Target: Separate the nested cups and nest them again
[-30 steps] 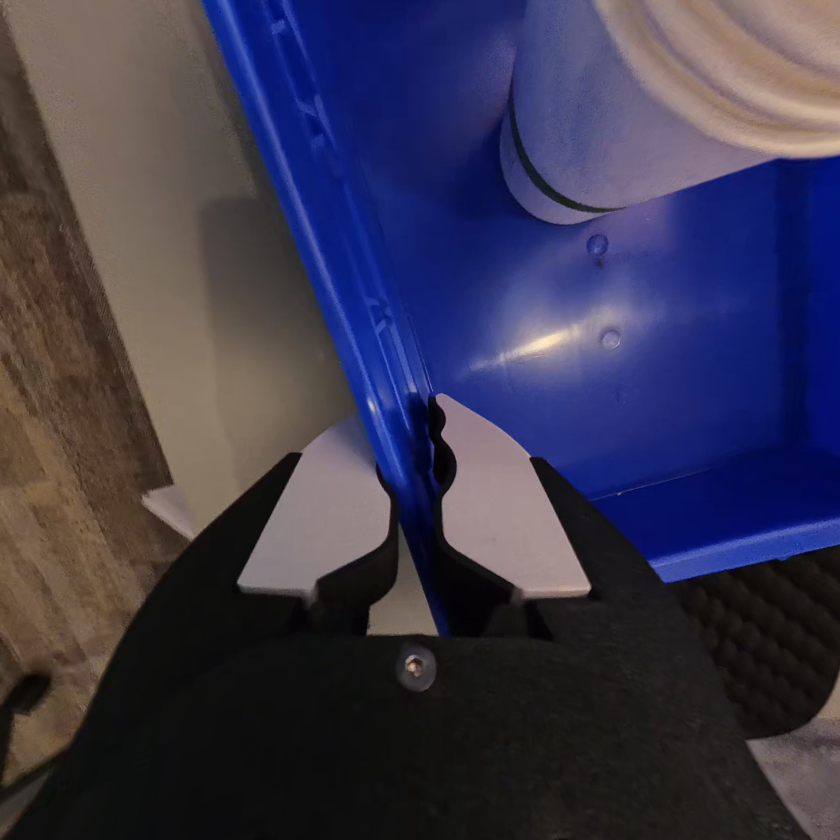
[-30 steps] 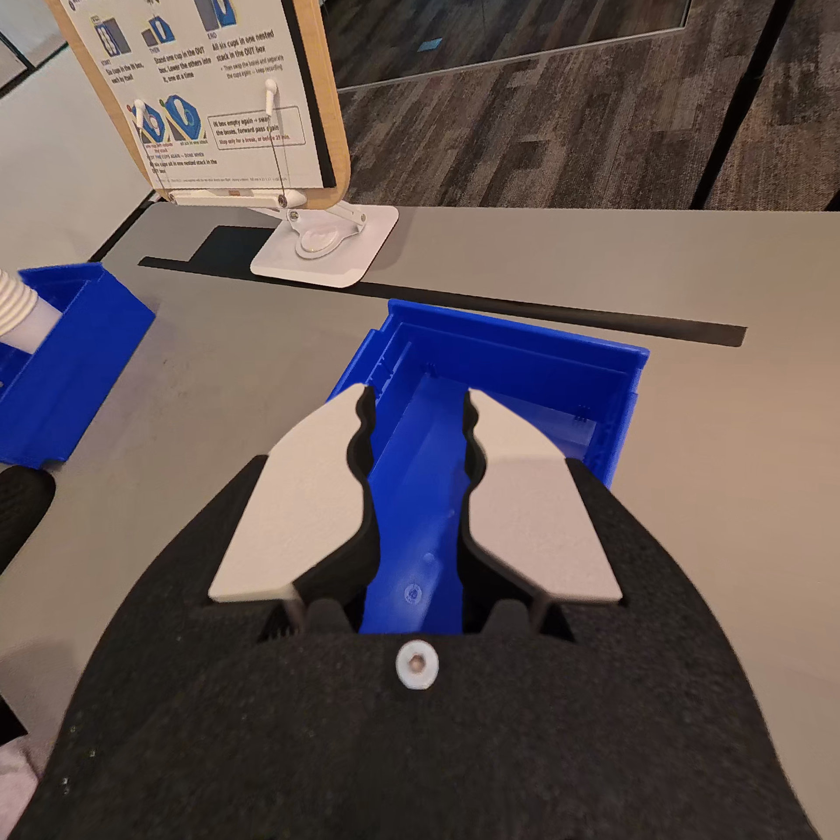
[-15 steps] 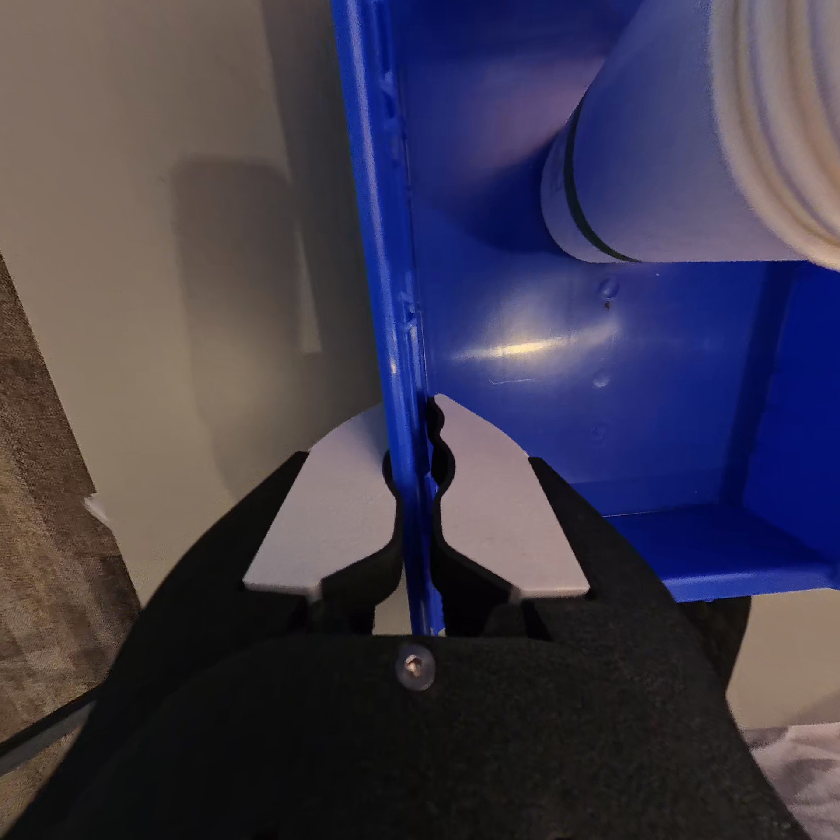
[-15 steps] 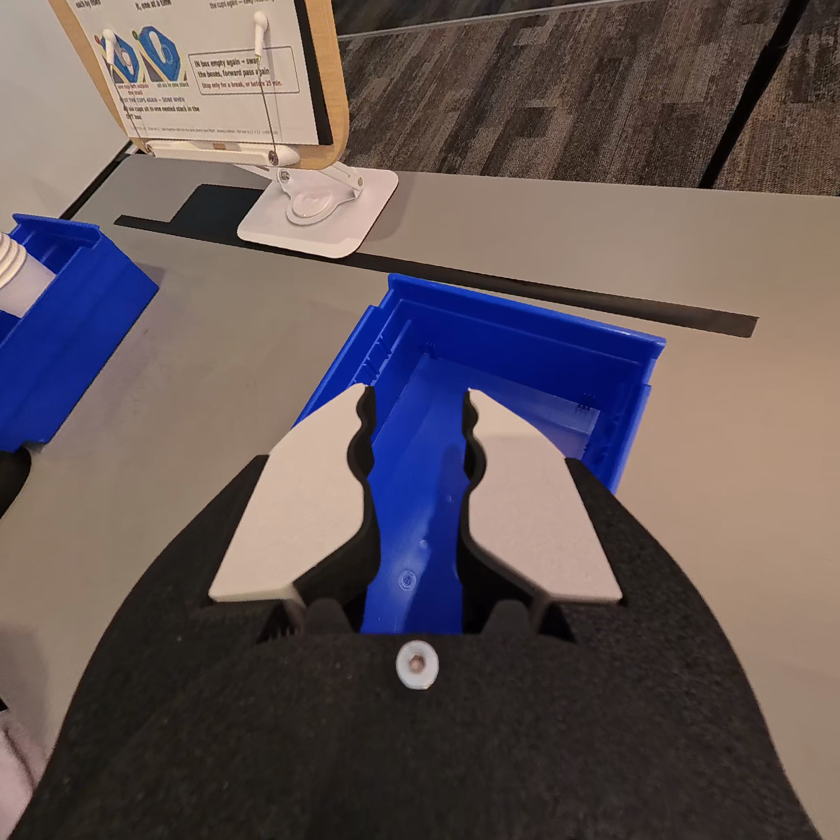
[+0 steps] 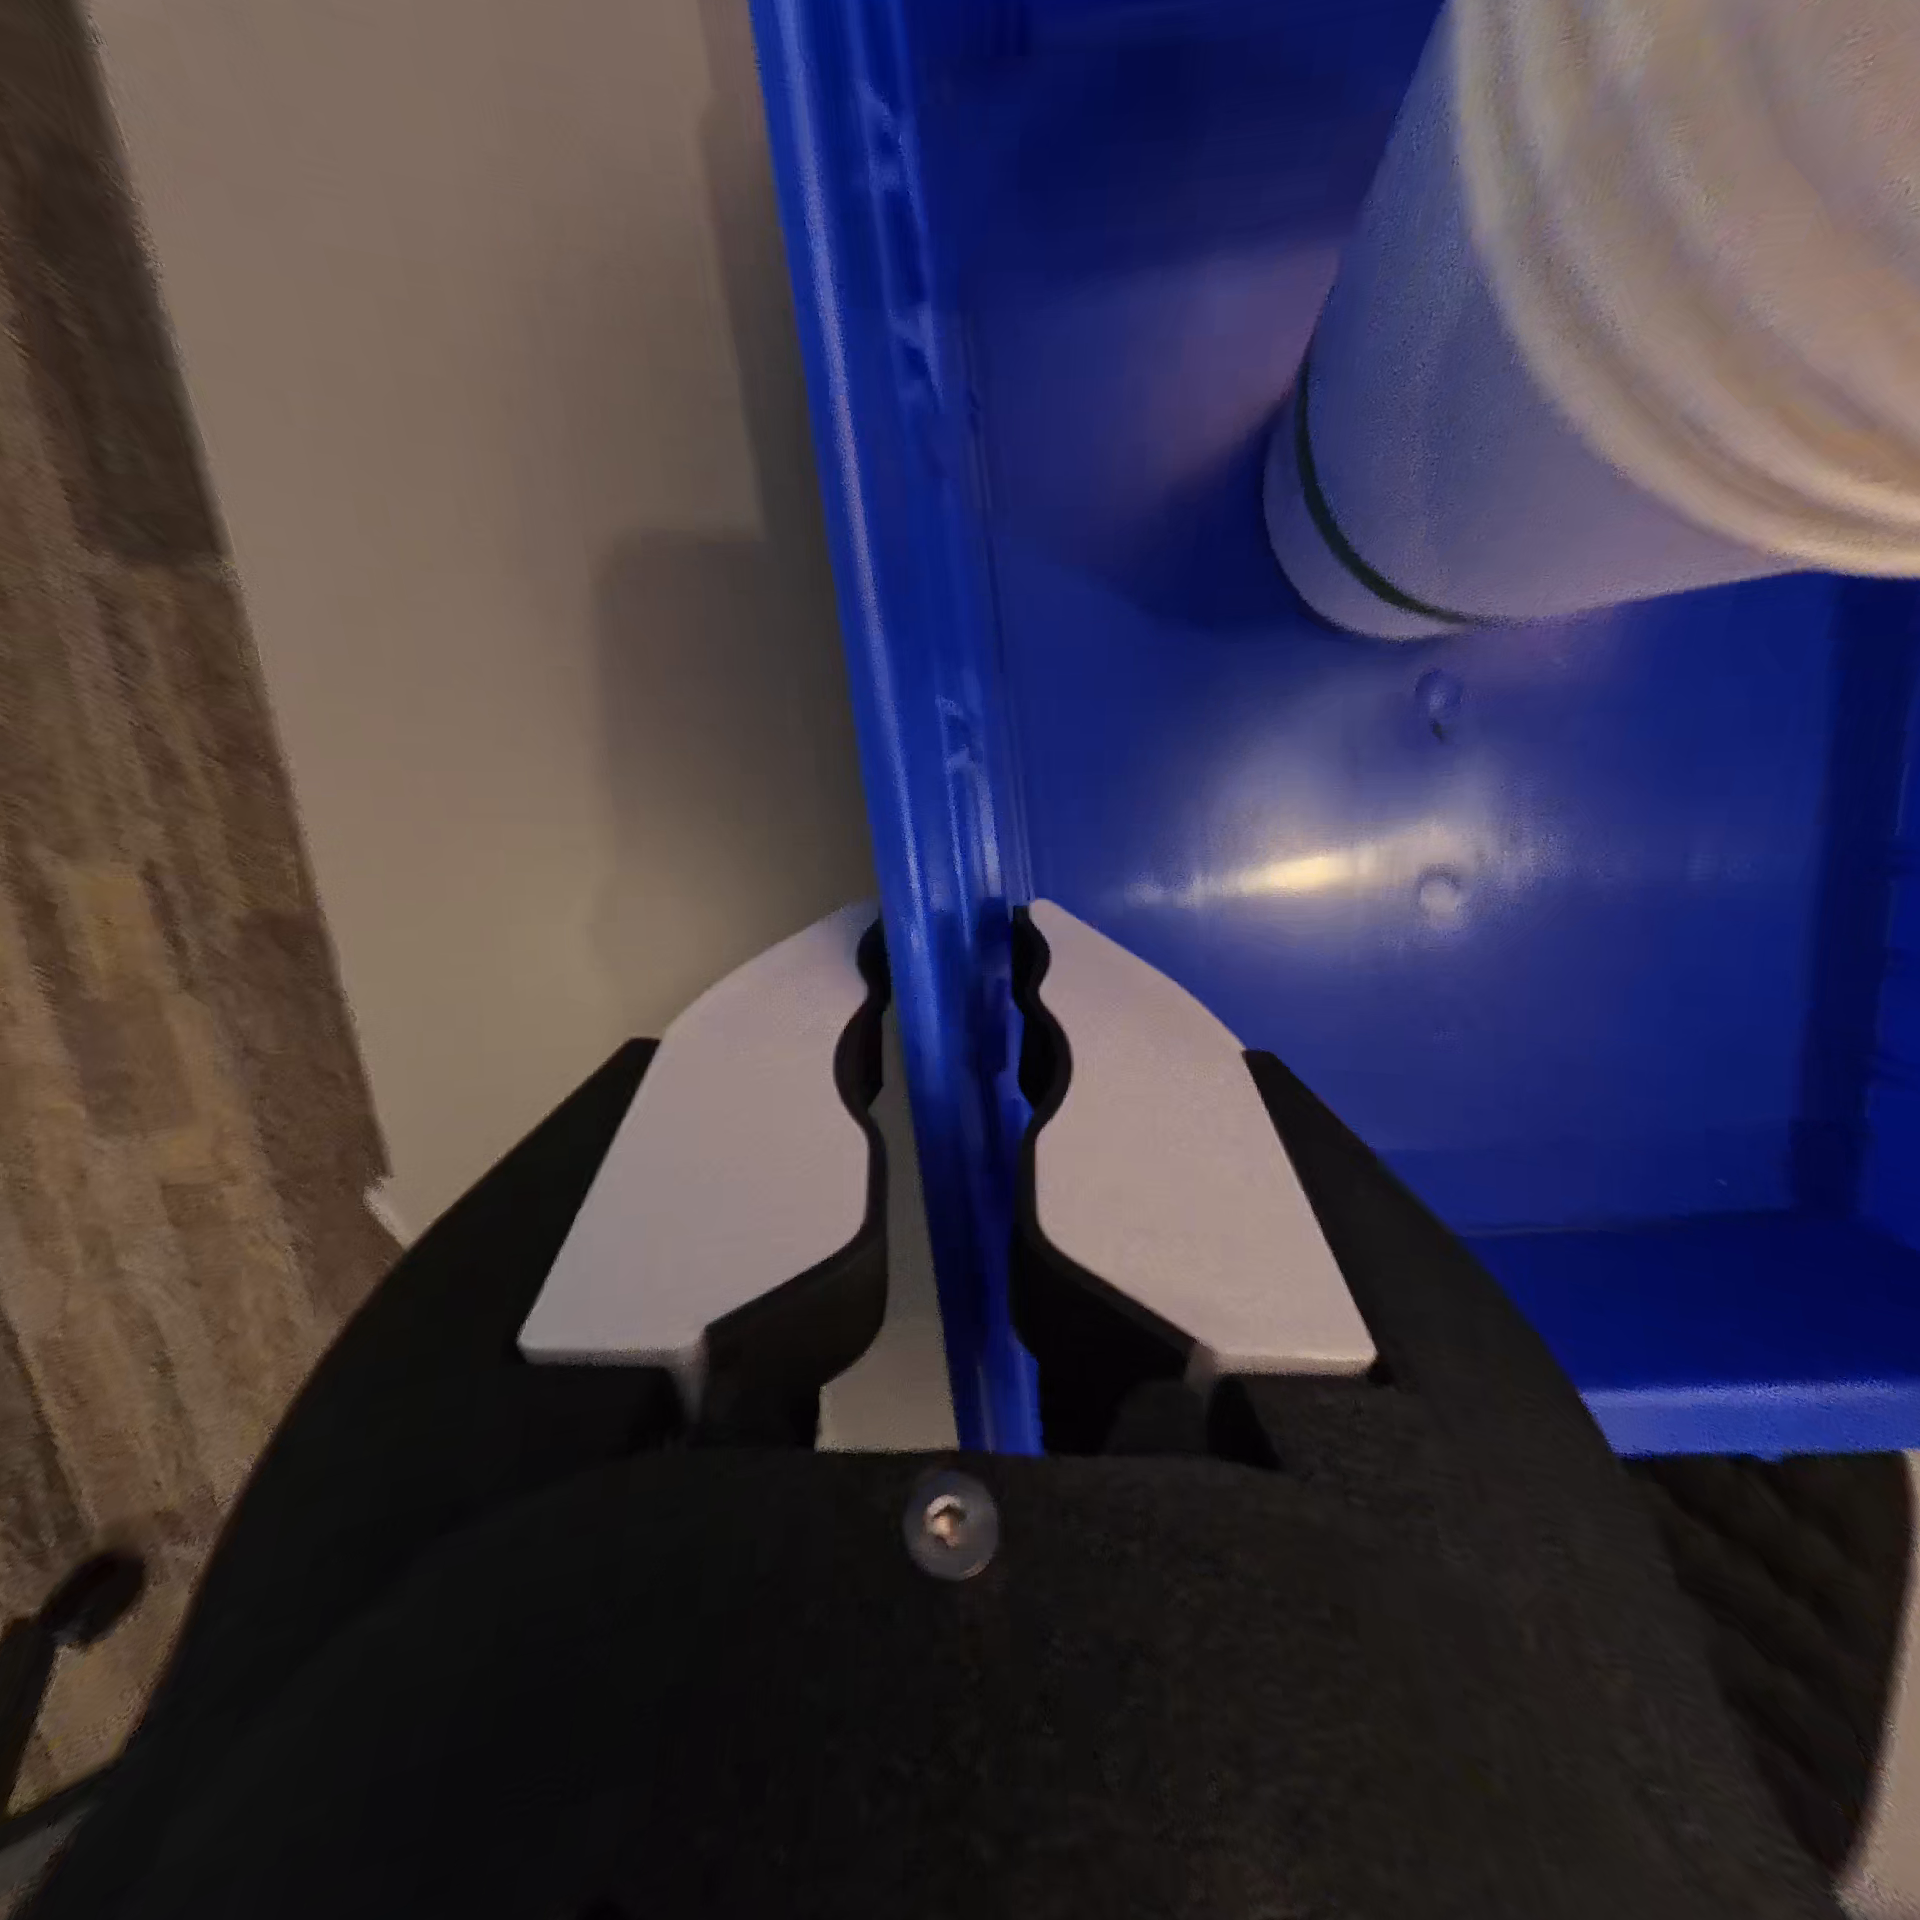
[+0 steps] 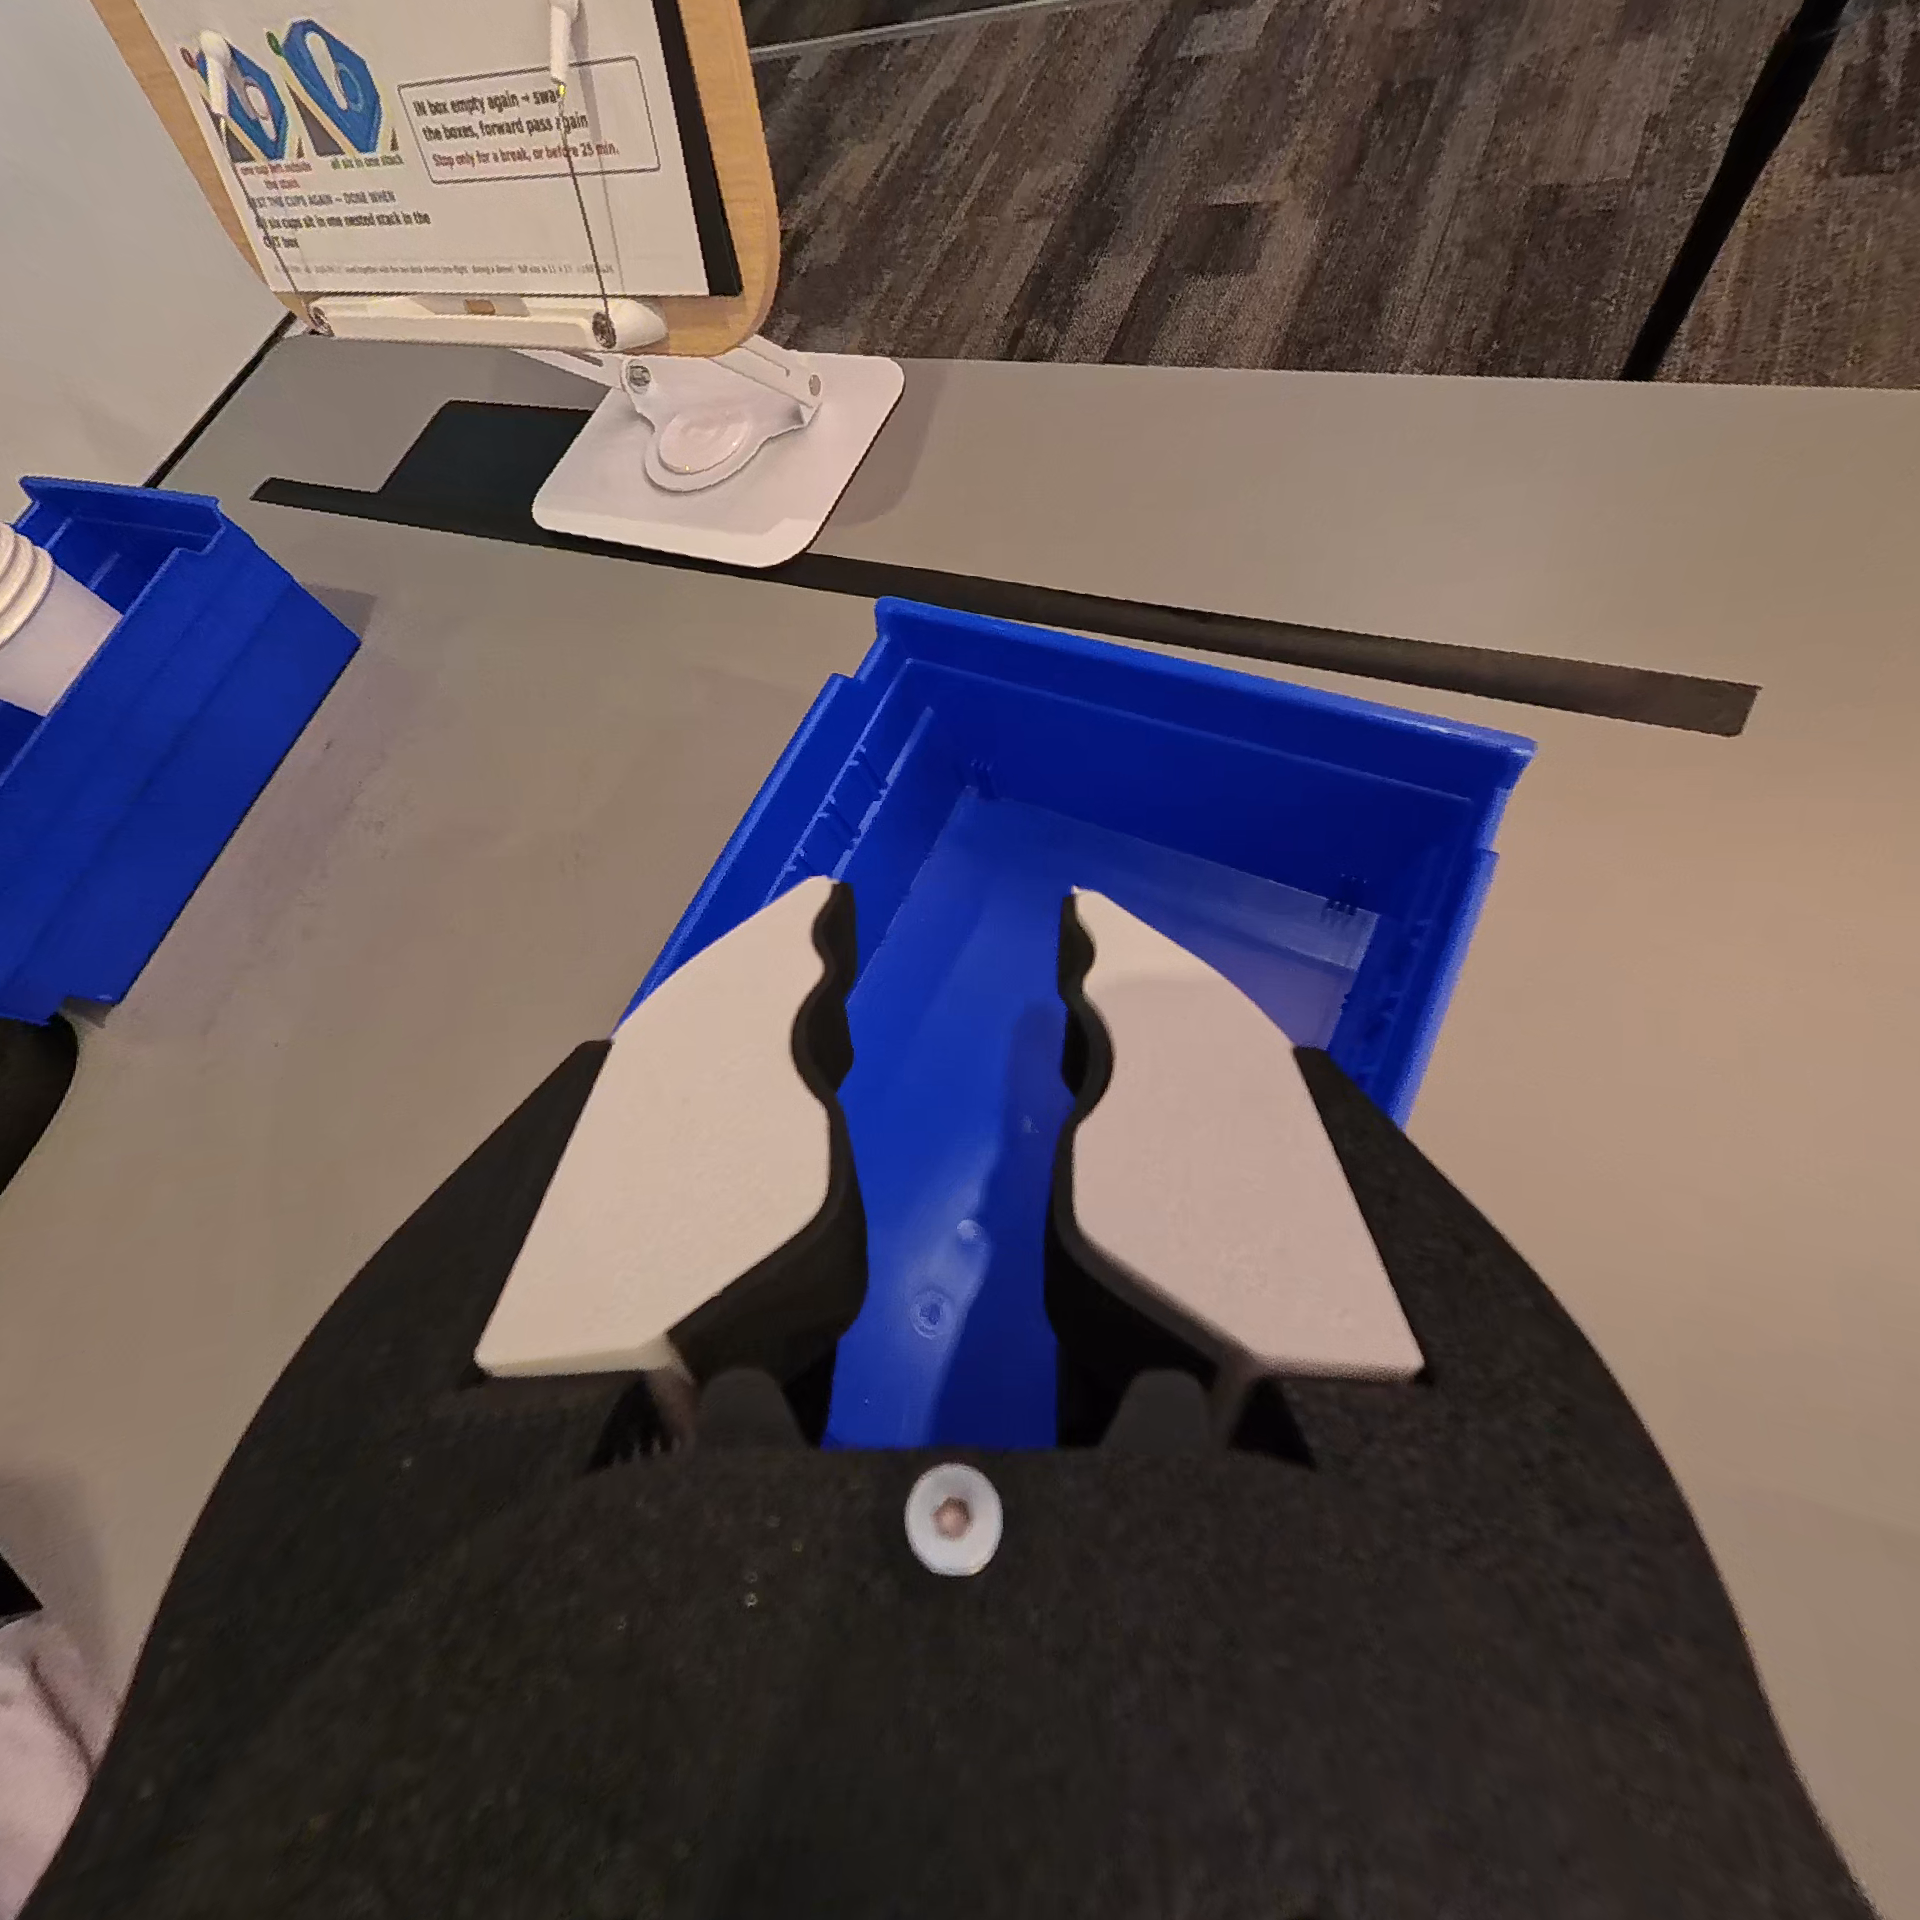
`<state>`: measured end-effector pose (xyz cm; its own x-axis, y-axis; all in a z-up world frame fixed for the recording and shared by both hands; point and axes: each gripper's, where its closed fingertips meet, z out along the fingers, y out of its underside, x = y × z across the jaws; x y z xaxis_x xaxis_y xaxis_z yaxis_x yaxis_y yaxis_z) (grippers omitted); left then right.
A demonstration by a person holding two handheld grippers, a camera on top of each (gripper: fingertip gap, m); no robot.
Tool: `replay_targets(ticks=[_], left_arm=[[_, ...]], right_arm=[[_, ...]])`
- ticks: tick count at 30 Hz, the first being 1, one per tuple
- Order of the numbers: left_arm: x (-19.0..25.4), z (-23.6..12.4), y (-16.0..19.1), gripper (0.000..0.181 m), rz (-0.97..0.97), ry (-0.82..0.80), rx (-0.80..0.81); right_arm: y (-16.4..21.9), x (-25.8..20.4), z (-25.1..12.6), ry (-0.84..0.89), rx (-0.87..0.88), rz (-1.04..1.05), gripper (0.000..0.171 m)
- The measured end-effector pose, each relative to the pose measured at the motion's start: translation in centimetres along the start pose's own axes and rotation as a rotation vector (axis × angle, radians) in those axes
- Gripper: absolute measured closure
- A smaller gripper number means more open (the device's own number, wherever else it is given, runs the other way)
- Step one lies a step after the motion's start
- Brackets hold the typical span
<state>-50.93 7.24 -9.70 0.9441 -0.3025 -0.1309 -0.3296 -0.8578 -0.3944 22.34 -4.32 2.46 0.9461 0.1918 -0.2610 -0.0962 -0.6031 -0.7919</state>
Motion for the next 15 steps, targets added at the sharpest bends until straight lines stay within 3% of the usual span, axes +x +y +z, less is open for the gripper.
replay_targets(ticks=[5,8,12,15], left_arm=[[0.4,-7.1,-5.0,0.136,0.097,-0.117,0.429],[4.3,-11.2,-6.1,0.124,0.123,-0.037,0.691],[9.9,-9.5,-4.5,0.107,0.09,0.193,0.719],[10.8,-6.6,-3.9,0.096,0.081,0.176,0.7]], right_arm=[[0.1,0.3,0.0,0.011,-0.003,0.004,0.134],[0.2,0.3,0.3,0.009,-0.011,0.001,0.134],[0.3,0.2,0.8,0.007,-0.024,-0.002,0.134],[0.5,0.1,1.3,0.004,-0.041,-0.007,0.134]])
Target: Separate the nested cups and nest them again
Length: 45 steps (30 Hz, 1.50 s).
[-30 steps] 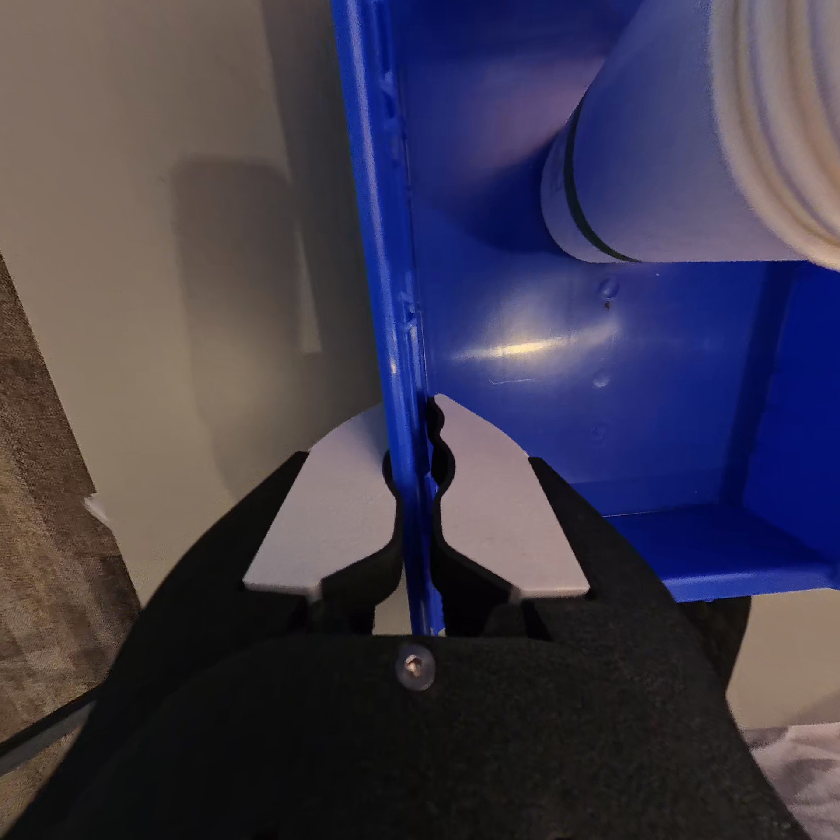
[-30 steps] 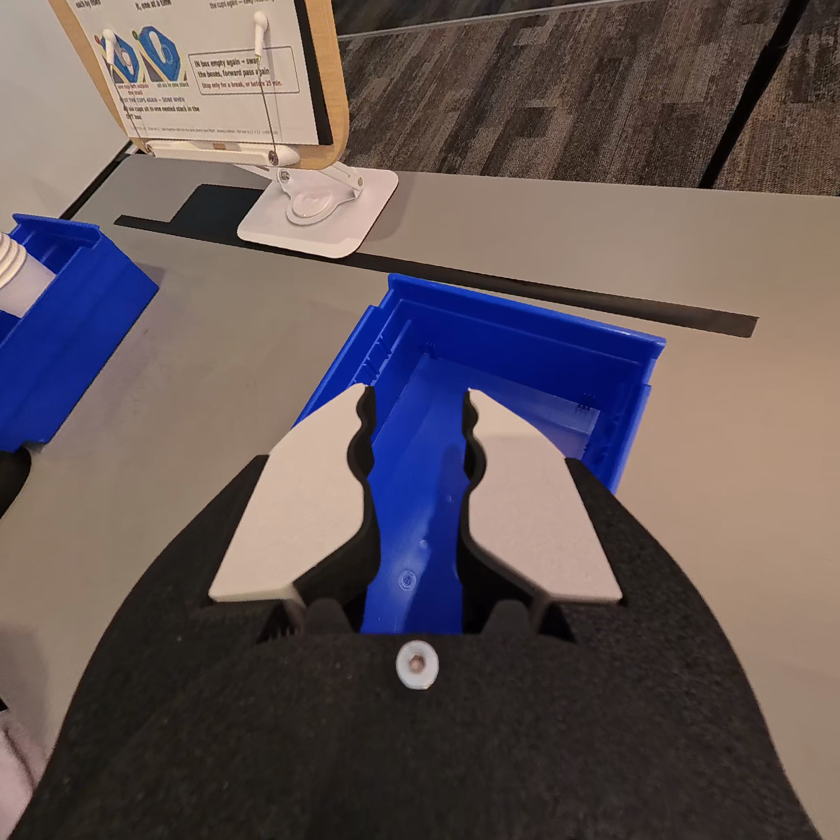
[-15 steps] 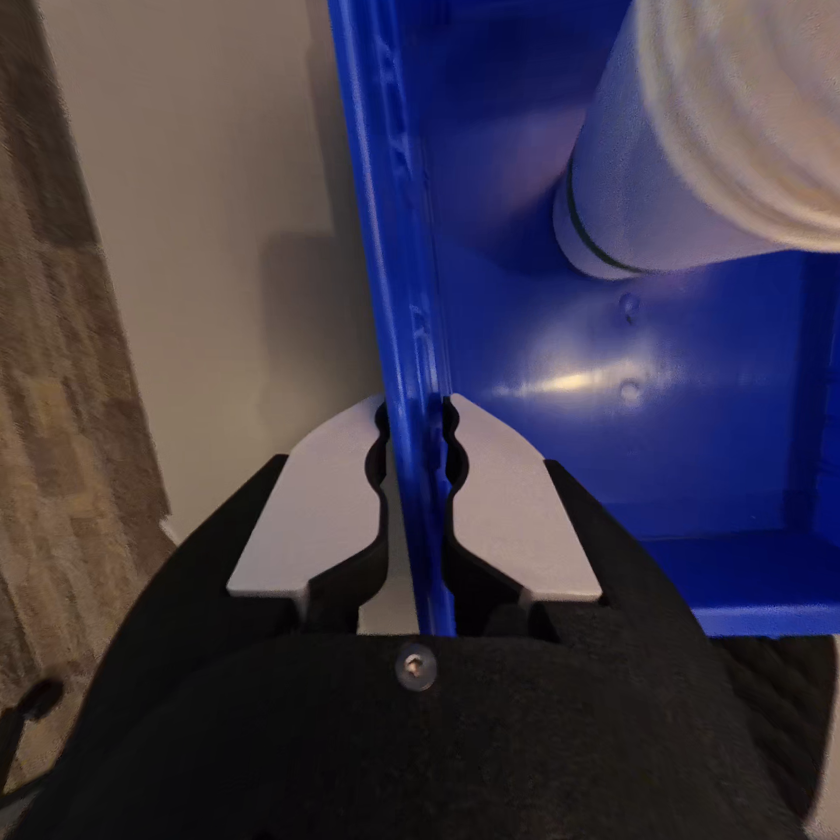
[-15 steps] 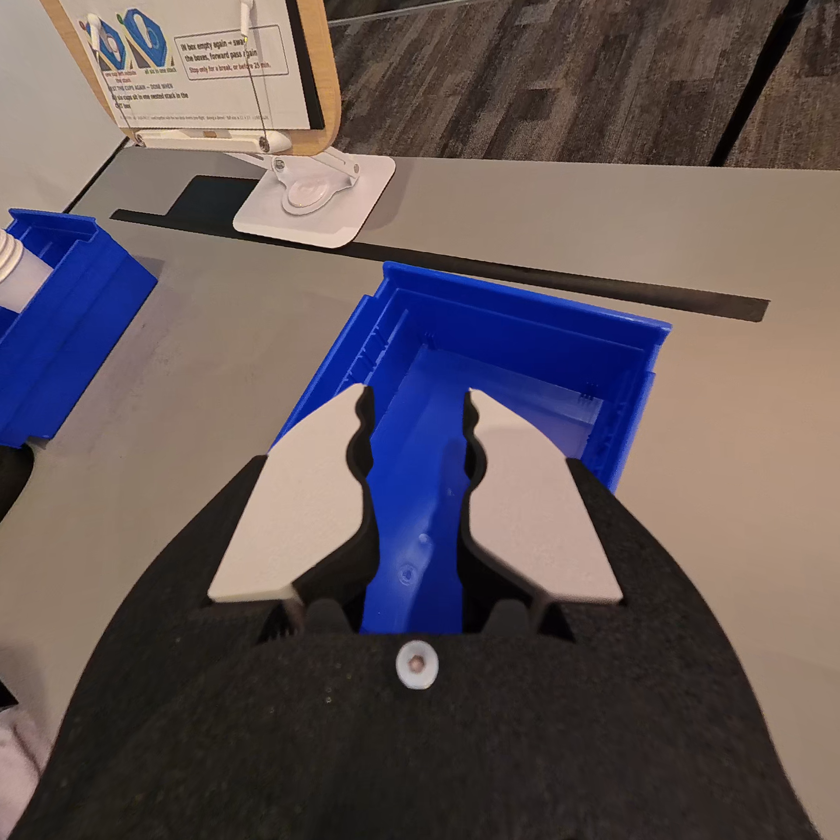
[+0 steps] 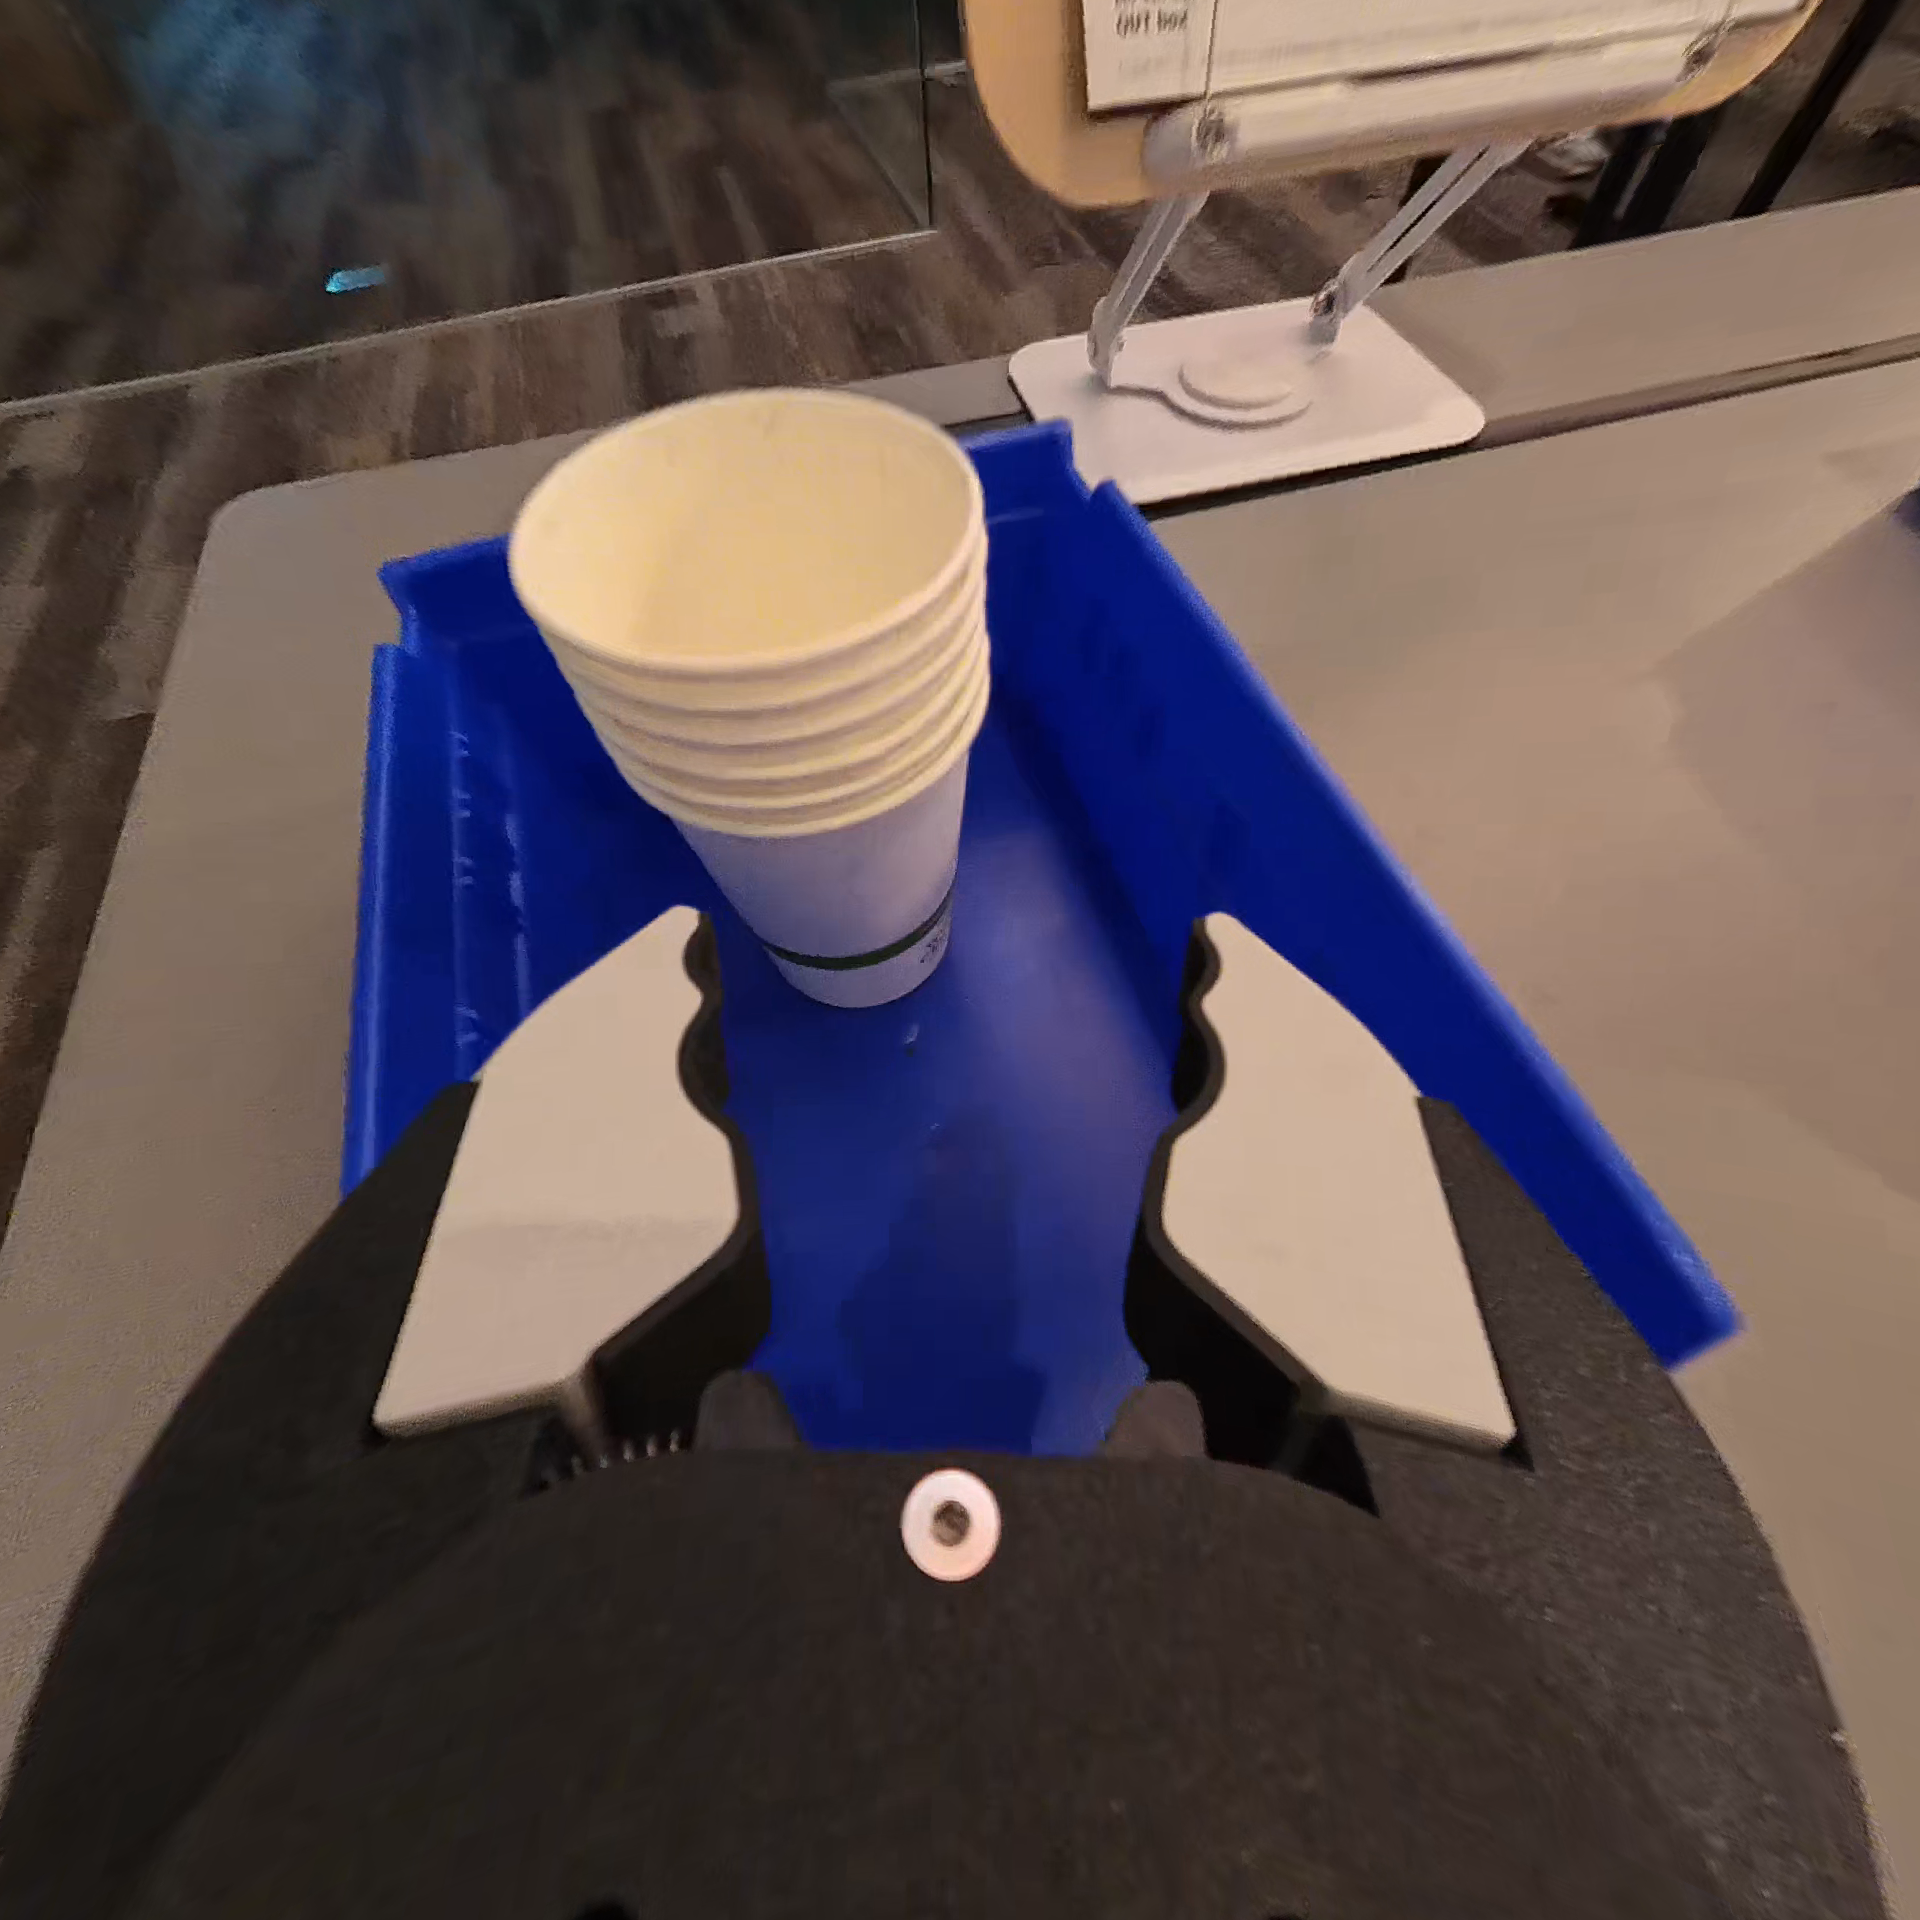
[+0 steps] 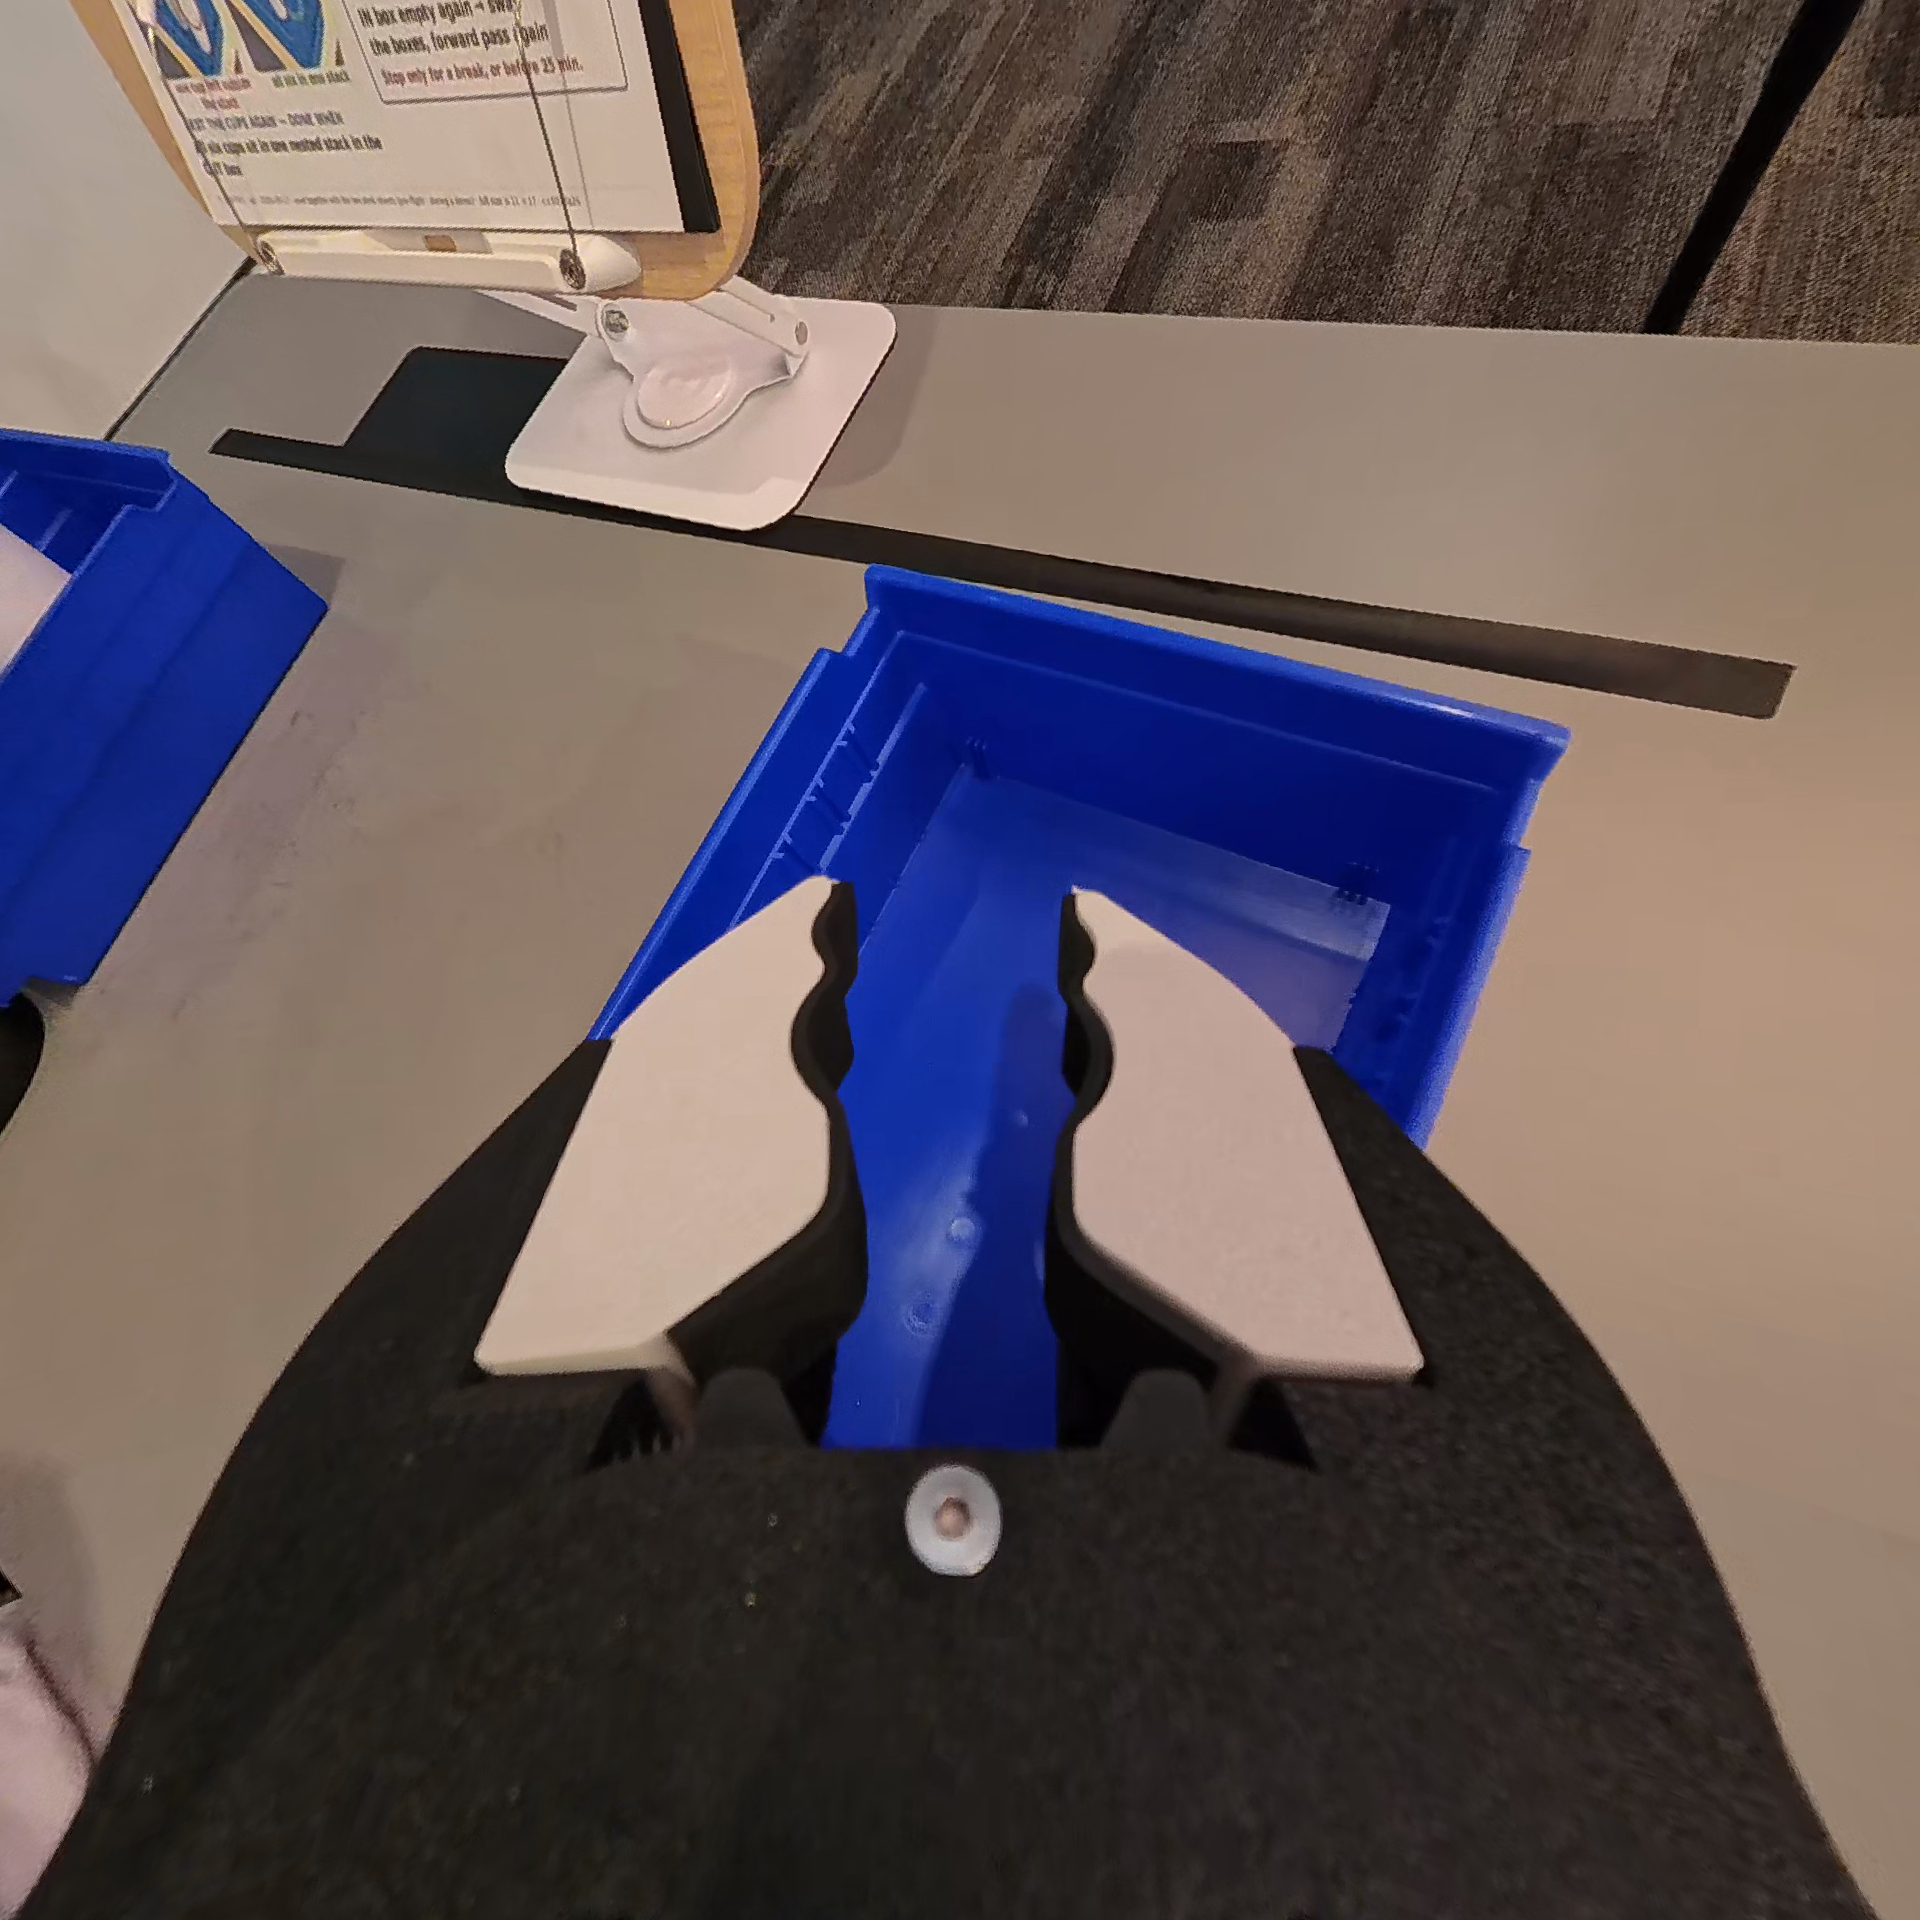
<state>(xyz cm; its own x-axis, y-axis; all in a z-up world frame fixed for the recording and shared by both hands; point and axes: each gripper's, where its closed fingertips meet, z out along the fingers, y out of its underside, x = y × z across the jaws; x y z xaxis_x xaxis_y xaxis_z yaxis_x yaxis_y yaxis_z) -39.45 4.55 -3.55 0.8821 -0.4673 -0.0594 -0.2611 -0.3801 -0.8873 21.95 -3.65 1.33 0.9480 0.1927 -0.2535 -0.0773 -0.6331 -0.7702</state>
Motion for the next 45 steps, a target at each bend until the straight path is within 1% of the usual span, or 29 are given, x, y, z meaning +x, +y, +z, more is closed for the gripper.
replay_targets(ticks=[3,4,9,12,13,14,16,20,27,32,35,38,45], left_arm=[[-0.3,1.5,1.0,0.082,-0.019,-0.038,-0.012],[-0.5,1.9,1.1,0.079,-0.034,-0.048,-0.012],[-1.9,3.6,0.7,0.075,-0.092,-0.118,-0.006],[-2.5,4.7,1.2,0.073,-0.126,-0.133,-0.04],[-2.7,5.1,1.1,0.069,-0.13,-0.14,-0.038],[-2.9,5.3,1.0,0.072,-0.136,-0.149,-0.032],[-3.3,5.9,0.9,0.072,-0.152,-0.166,-0.038],[-3.6,7.2,1.4,0.065,-0.19,-0.166,-0.05],[-3.6,9.0,1.1,0.069,-0.226,-0.147,0.021],[-3.7,9.6,0.8,0.071,-0.204,-0.155,0.057],[-3.7,9.7,0.7,0.074,-0.217,-0.15,0.074],[-3.5,9.8,0.4,0.084,-0.239,-0.125,0.096],[-3.4,9.9,0.4,0.086,-0.237,-0.11,0.099]], right_arm=[[0.2,-0.3,0.3,-0.004,-0.016,-0.012,0.134],[0.3,-0.3,0.4,-0.002,-0.02,-0.016,0.134],[0.4,-0.2,0.5,-0.001,-0.026,-0.018,0.134],[0.5,0.1,0.4,-0.001,-0.025,-0.01,0.135],[0.5,0.2,0.4,-0.001,-0.024,-0.008,0.135],[0.5,0.2,0.3,-0.001,-0.022,-0.006,0.135],[0.6,0.3,0.3,-0.004,-0.02,-0.001,0.135],[0.7,0.6,0.3,-0.006,-0.023,0.003,0.135],[0.9,0.7,0.5,-0.009,-0.034,0.004,0.135],[1.1,1.0,0.6,-0.009,-0.042,0.009,0.135],[1.2,1.0,0.7,-0.01,-0.049,0.009,0.135],[1.4,1.0,0.8,-0.009,-0.06,0.007,0.135],[1.8,1.1,1.1,-0.008,-0.08,0.003,0.135]])
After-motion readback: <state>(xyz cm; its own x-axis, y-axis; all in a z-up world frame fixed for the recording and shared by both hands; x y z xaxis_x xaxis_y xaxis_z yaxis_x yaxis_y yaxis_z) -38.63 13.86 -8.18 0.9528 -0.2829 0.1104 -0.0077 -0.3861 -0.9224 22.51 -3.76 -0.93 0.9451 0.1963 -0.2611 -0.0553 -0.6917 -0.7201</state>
